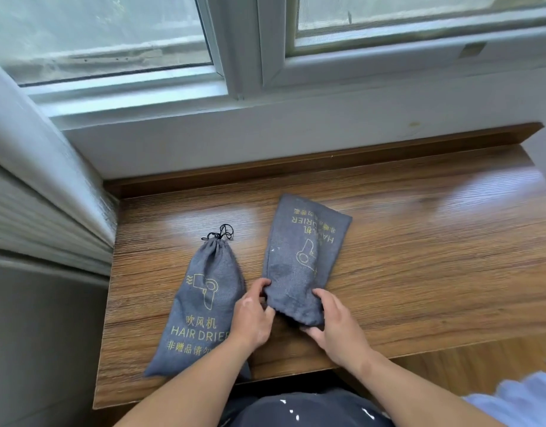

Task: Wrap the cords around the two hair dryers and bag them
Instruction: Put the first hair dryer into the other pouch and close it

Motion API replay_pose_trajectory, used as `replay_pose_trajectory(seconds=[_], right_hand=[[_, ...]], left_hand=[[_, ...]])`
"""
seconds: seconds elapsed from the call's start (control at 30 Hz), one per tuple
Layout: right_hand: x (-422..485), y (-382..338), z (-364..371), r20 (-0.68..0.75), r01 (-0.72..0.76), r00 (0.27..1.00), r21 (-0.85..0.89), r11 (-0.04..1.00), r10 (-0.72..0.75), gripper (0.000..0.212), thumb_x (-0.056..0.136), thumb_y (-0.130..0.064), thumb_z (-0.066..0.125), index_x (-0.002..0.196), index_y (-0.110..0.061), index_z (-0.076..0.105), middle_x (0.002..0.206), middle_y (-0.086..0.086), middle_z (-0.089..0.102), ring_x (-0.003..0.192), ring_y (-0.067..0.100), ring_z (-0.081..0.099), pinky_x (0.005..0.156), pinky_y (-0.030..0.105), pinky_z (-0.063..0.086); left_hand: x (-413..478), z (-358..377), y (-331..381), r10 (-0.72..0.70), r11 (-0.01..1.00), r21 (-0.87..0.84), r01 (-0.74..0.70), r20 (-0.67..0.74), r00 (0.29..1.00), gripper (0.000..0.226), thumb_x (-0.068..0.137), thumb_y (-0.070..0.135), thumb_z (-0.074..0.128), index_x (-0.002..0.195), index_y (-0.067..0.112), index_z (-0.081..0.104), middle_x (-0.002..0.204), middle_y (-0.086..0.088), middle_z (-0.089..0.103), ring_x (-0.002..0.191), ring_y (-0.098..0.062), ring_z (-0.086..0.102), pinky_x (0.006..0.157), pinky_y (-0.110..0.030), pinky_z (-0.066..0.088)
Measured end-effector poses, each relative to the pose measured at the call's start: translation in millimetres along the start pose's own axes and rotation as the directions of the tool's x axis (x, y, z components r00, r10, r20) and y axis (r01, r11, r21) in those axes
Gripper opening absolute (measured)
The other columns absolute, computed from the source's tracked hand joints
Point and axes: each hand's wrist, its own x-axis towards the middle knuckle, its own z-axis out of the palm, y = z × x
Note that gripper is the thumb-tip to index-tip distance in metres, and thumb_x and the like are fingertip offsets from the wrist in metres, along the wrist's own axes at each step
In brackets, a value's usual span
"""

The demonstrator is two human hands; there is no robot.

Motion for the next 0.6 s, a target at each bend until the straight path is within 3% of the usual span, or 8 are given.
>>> replay_pose_trajectory(seconds=[0.07, 0.13, 0.23, 0.33, 0.43, 0.53, 0.6], right_hand=[[-0.2, 0.3, -1.1, -0.014, -0.029, 0.999, -0.007, 1.0, 0.029, 0.07, 0.08, -0.026, 0.081, 0.141, -0.018, 0.048, 0.141, -0.001, 0.055, 0.126, 0.023, 0.056, 0.106, 0.03, 0.044], [0.5, -1.7, -2.6, -0.041, -0.052, 0.998, 0.008, 0.999, 0.052, 0.062, 0.079, -0.016, 0.077, 0.136, -0.016, 0.052, 0.137, 0.001, 0.057, 0.122, 0.025, 0.058, 0.104, 0.031, 0.045], [5.4, -3.6, -6.7, -0.11, -0.082, 0.99, 0.069, 0.994, 0.089, 0.048, 0.077, -0.008, 0.074, 0.121, -0.016, 0.056, 0.122, 0.0, 0.061, 0.111, 0.023, 0.059, 0.098, 0.029, 0.045], [18.1, -7.7, -9.5, -0.229, -0.137, 0.958, 0.174, 0.975, 0.175, 0.031, 0.074, -0.003, 0.07, 0.095, -0.019, 0.054, 0.094, -0.001, 0.062, 0.092, 0.026, 0.059, 0.082, 0.03, 0.042], [33.9, -17.3, -13.8, -0.283, -0.237, 0.903, 0.297, 0.925, 0.322, 0.019, 0.079, -0.002, 0.063, 0.08, -0.018, 0.053, 0.075, 0.0, 0.059, 0.084, 0.035, 0.061, 0.07, 0.03, 0.031], [45.9, -23.4, -23.5, -0.263, -0.263, 0.9, 0.309, 0.914, 0.348, 0.012, 0.081, -0.005, 0.062, 0.079, -0.016, 0.057, 0.075, 0.002, 0.064, 0.082, 0.034, 0.061, 0.069, 0.032, 0.034], [49.1, -20.1, -31.4, -0.23, -0.218, 0.933, 0.255, 0.942, 0.278, 0.017, 0.075, 0.0, 0.064, 0.082, -0.015, 0.059, 0.079, 0.002, 0.066, 0.081, 0.028, 0.059, 0.07, 0.031, 0.036]], left_hand=[[-1.4, -1.8, 5.3, 0.026, 1.0, 0.01, -0.025, -0.054, 0.998, 0.046, 0.087, 0.001, 0.067, 0.125, 0.026, 0.064, 0.112, -0.003, 0.075, 0.094, -0.018, 0.07, 0.09, -0.021, 0.051], [-3.6, -2.4, 7.9, 0.043, 0.998, 0.049, -0.04, -0.071, 0.997, 0.04, 0.087, -0.004, 0.06, 0.119, 0.019, 0.069, 0.104, -0.004, 0.074, 0.089, -0.02, 0.066, 0.08, -0.013, 0.043], [-2.7, -0.3, 6.2, 0.115, 0.985, 0.138, -0.101, -0.095, 0.989, 0.036, 0.085, -0.008, 0.057, 0.112, 0.009, 0.073, 0.108, -0.004, 0.068, 0.099, -0.021, 0.063, 0.086, -0.006, 0.032], [-2.0, 0.7, 8.6, 0.173, 0.961, 0.222, -0.163, -0.025, 0.985, 0.032, 0.089, -0.005, 0.055, 0.113, 0.006, 0.072, 0.113, -0.002, 0.058, 0.107, -0.019, 0.058, 0.091, -0.007, 0.029], [-2.6, 2.9, 16.4, 0.207, 0.948, 0.227, -0.225, 0.099, 0.973, 0.022, 0.096, 0.004, 0.055, 0.114, 0.008, 0.066, 0.115, -0.008, 0.065, 0.11, -0.025, 0.059, 0.087, -0.016, 0.033], [-7.5, -1.8, 26.1, 0.205, 0.968, 0.137, -0.21, 0.049, 0.978, 0.006, 0.097, 0.01, 0.065, 0.101, 0.013, 0.063, 0.098, 0.001, 0.062, 0.092, -0.015, 0.055, 0.073, -0.014, 0.034], [-6.3, -7.0, 23.7, 0.167, 0.977, 0.138, -0.164, -0.014, 0.986, 0.026, 0.087, -0.003, 0.067, 0.086, 0.019, 0.053, 0.082, 0.005, 0.054, 0.079, -0.013, 0.048, 0.066, -0.008, 0.035]])
